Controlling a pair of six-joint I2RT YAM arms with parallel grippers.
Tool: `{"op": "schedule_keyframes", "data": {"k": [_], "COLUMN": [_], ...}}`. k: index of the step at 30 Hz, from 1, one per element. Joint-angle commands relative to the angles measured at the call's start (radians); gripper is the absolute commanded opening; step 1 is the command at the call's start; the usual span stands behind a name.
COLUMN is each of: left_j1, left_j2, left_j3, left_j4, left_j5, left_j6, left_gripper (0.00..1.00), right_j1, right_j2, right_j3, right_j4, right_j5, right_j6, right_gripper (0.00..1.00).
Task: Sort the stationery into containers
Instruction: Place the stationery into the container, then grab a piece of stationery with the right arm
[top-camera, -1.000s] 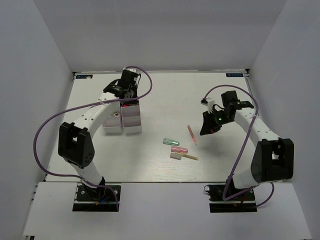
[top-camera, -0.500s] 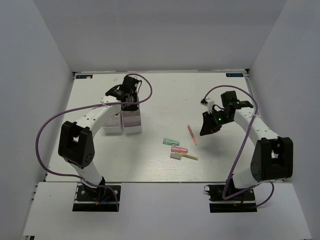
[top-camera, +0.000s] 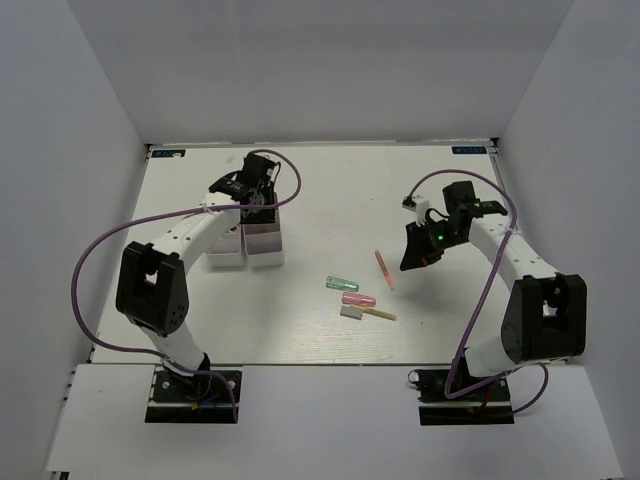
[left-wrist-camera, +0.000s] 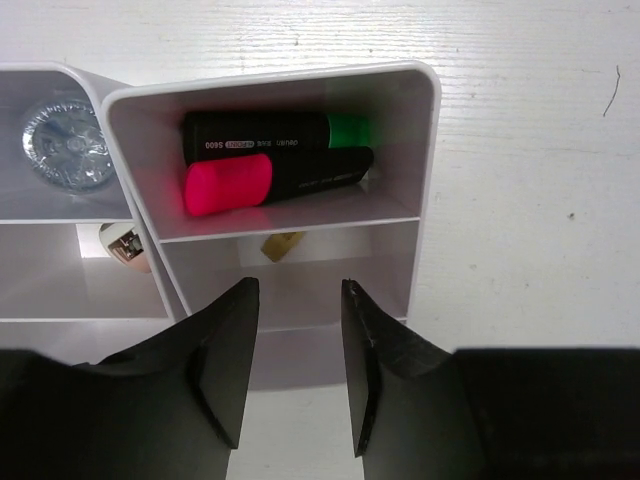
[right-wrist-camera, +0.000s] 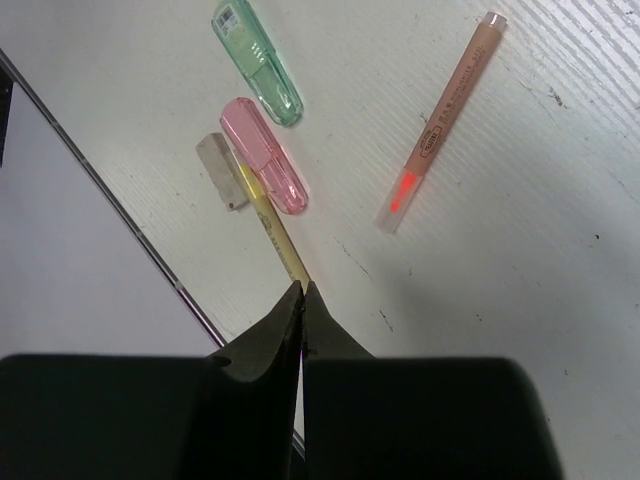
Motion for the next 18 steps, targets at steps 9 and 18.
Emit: {"op": "schedule_keyframes", "data": {"k": [9, 18], "left_j1": [-0.118, -0.447], "left_j2": [-0.156, -0.226], "left_j3": [-0.086, -0.273], "left_j4": [0.053, 0.038], "left_j5": [0.766, 0.612], "left_j6": [0.2, 0.27], "left_gripper": [0.31, 0.56], "right_j1": [-0.014, 0.022], "right_j2": [-0.022, -0.001], "right_j3": [0.032, 0.029], "right_j4": [-0.044, -0.345], "right_j5": [-0.08, -0.347], "right_j6": [-0.083, -0.536], "right_gripper": [0.47, 0.91]}}
